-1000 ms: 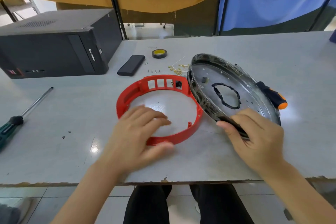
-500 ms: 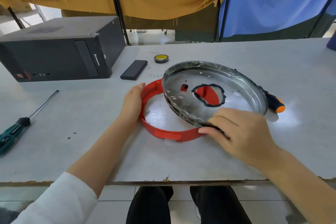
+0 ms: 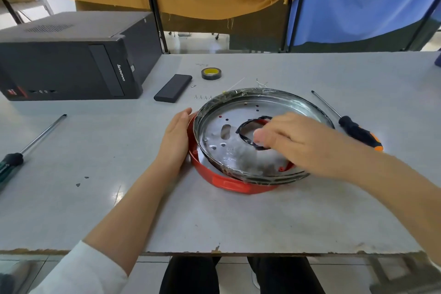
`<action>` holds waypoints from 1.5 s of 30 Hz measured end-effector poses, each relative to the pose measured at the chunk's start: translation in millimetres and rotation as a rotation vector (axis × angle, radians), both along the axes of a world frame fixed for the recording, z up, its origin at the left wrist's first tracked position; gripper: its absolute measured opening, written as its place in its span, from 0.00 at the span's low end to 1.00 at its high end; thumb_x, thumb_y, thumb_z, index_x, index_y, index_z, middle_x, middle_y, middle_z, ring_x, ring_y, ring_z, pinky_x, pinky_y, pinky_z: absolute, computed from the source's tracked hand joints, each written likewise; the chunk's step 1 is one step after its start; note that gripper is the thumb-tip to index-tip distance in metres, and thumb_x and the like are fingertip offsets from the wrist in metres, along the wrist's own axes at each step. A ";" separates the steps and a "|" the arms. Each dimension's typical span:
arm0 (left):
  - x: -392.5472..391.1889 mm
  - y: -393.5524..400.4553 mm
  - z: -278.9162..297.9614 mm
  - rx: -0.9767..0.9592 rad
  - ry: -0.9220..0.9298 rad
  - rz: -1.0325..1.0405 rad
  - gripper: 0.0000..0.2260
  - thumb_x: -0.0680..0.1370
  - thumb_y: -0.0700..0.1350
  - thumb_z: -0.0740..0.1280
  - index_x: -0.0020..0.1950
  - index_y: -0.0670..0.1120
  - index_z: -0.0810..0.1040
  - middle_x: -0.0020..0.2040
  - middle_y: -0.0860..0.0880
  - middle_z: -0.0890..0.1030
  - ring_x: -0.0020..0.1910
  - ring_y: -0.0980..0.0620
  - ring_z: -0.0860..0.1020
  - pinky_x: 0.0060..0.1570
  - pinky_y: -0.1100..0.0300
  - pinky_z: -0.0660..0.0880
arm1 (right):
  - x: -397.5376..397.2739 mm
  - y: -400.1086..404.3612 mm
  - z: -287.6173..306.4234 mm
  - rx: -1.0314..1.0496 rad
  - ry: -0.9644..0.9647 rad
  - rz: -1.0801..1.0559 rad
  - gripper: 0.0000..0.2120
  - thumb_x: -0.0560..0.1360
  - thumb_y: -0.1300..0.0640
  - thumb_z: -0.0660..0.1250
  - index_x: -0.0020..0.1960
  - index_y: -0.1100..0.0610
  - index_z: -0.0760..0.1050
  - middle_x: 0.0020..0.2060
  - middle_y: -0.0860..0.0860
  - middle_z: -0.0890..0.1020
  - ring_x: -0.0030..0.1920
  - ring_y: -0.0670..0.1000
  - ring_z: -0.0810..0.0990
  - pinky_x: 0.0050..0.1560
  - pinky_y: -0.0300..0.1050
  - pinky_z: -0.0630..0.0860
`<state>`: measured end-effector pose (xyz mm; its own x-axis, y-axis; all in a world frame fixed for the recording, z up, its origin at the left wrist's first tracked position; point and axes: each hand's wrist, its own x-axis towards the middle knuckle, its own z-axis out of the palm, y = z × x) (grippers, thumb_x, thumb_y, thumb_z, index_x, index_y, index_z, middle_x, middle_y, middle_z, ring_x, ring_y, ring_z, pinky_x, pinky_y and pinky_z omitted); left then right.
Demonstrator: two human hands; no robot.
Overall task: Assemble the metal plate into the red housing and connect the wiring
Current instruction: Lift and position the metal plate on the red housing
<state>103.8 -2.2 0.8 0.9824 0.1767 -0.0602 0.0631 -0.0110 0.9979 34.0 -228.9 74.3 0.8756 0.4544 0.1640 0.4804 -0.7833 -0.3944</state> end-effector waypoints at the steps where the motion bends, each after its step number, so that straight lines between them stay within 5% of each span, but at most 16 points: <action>1: -0.3 0.6 -0.4 0.000 0.003 -0.006 0.16 0.84 0.48 0.57 0.68 0.48 0.75 0.63 0.51 0.79 0.61 0.55 0.78 0.65 0.56 0.72 | 8.5 0.6 1.2 -0.046 0.064 -0.025 0.28 0.75 0.34 0.50 0.49 0.54 0.79 0.42 0.46 0.78 0.45 0.44 0.75 0.50 0.40 0.70; 3: 0.0 2.5 -0.8 -0.006 0.025 -0.031 0.15 0.84 0.45 0.56 0.68 0.46 0.76 0.63 0.48 0.80 0.63 0.49 0.78 0.68 0.50 0.71 | 20.6 5.5 -1.0 -0.185 0.124 -0.022 0.22 0.76 0.37 0.56 0.48 0.53 0.79 0.44 0.48 0.78 0.44 0.45 0.77 0.51 0.46 0.74; 6: 0.8 6.3 2.1 -0.013 0.045 -0.060 0.15 0.83 0.39 0.57 0.65 0.45 0.79 0.59 0.45 0.83 0.60 0.48 0.80 0.66 0.51 0.73 | 33.8 12.1 -10.7 -0.374 0.105 -0.006 0.28 0.73 0.32 0.54 0.46 0.56 0.77 0.44 0.52 0.78 0.47 0.51 0.75 0.51 0.48 0.71; 8: 1.4 9.9 3.3 -0.046 0.061 -0.072 0.14 0.82 0.38 0.59 0.64 0.43 0.79 0.50 0.47 0.85 0.47 0.54 0.83 0.53 0.61 0.79 | 40.6 12.9 -18.8 -0.438 0.101 -0.005 0.27 0.72 0.30 0.54 0.42 0.55 0.72 0.40 0.50 0.76 0.46 0.52 0.72 0.50 0.47 0.66; 11: 0.9 16.2 5.2 -0.058 0.086 -0.109 0.11 0.81 0.38 0.63 0.61 0.43 0.80 0.28 0.56 0.80 0.27 0.62 0.77 0.32 0.70 0.75 | 44.8 11.6 -22.5 -0.267 0.260 -0.012 0.25 0.69 0.31 0.60 0.35 0.54 0.65 0.29 0.45 0.73 0.36 0.47 0.71 0.38 0.41 0.66; 14: 1.3 21.0 6.5 -0.036 0.097 -0.141 0.10 0.81 0.37 0.63 0.57 0.45 0.81 0.34 0.53 0.83 0.30 0.61 0.80 0.34 0.68 0.78 | 47.5 9.3 -22.0 -0.162 0.295 0.005 0.24 0.69 0.37 0.67 0.32 0.54 0.63 0.21 0.42 0.68 0.24 0.42 0.66 0.28 0.34 0.64; 22: 2.0 18.1 5.4 -0.018 0.128 -0.167 0.11 0.82 0.44 0.61 0.47 0.47 0.83 0.42 0.50 0.86 0.40 0.54 0.84 0.40 0.62 0.79 | 51.4 18.3 -24.4 -0.125 0.200 -0.078 0.25 0.68 0.35 0.66 0.31 0.54 0.62 0.24 0.45 0.68 0.24 0.44 0.67 0.28 0.38 0.61; 30: -3.5 15.3 7.9 0.043 0.099 -0.191 0.17 0.84 0.53 0.55 0.50 0.50 0.82 0.36 0.56 0.85 0.34 0.60 0.82 0.34 0.69 0.77 | 44.0 25.3 -27.0 -0.178 0.196 -0.071 0.26 0.67 0.32 0.63 0.32 0.54 0.61 0.26 0.47 0.66 0.28 0.49 0.64 0.30 0.44 0.60; 33: -7.0 12.8 9.3 0.052 0.066 -0.191 0.16 0.84 0.51 0.57 0.43 0.49 0.80 0.29 0.58 0.81 0.29 0.61 0.79 0.33 0.70 0.76 | 43.0 26.2 -25.4 -0.191 0.209 -0.072 0.26 0.66 0.31 0.62 0.32 0.54 0.62 0.27 0.48 0.67 0.28 0.48 0.65 0.30 0.44 0.61; 40: -10.6 10.4 9.4 0.045 0.045 -0.209 0.23 0.83 0.51 0.58 0.32 0.51 0.83 0.32 0.55 0.82 0.33 0.58 0.81 0.34 0.69 0.77 | 41.0 28.5 -23.0 -0.189 0.251 -0.080 0.25 0.72 0.36 0.62 0.40 0.60 0.70 0.22 0.47 0.65 0.25 0.47 0.63 0.28 0.43 0.59; 45: -9.6 9.3 8.9 0.072 0.064 -0.234 0.19 0.82 0.55 0.58 0.43 0.53 0.86 0.45 0.49 0.86 0.45 0.53 0.84 0.45 0.63 0.77 | 39.5 31.9 -22.8 -0.186 0.239 -0.078 0.24 0.73 0.36 0.62 0.40 0.59 0.70 0.22 0.47 0.66 0.24 0.48 0.64 0.25 0.40 0.60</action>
<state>94.2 7.1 9.7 0.9917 -0.0485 -0.1187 0.1132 -0.1040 0.9881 73.5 -197.0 51.5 0.9126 0.3876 -0.1301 0.3273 -0.8833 -0.3356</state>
